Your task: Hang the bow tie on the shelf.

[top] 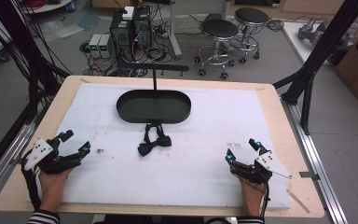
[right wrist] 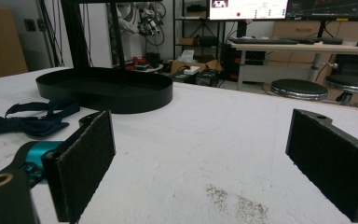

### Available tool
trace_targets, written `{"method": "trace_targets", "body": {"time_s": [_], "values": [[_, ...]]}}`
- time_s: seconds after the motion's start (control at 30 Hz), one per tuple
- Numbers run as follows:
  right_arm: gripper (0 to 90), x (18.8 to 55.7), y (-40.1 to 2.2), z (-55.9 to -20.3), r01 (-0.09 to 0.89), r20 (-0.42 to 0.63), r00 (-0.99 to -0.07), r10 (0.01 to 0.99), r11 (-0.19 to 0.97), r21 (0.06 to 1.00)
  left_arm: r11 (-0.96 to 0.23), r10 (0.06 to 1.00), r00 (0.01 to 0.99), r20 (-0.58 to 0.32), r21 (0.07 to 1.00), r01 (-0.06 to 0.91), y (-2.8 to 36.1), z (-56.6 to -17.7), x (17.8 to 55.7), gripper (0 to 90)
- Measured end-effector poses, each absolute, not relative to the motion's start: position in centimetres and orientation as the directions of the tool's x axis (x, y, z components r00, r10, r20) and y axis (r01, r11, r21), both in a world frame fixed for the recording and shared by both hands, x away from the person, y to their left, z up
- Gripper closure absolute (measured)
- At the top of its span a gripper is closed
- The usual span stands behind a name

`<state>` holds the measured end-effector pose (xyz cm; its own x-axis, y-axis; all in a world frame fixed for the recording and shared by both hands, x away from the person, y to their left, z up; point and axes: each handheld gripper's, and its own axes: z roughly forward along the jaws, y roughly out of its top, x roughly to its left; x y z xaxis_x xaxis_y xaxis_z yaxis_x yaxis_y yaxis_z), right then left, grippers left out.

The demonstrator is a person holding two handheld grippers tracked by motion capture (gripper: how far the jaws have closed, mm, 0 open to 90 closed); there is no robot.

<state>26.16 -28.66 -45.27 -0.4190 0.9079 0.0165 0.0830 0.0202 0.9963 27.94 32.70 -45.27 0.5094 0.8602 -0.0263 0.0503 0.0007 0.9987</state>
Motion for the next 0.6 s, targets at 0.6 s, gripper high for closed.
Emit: {"method": "trace_targets", "body": {"time_s": [0.6], "values": [[7.1,26.20,-28.65,-45.25,0.085,0.009,-0.418,0.909,0.029,0.996,-0.001,0.866,0.500,-0.030,0.998,0.062,32.59,-45.23,28.03,16.0]]}}
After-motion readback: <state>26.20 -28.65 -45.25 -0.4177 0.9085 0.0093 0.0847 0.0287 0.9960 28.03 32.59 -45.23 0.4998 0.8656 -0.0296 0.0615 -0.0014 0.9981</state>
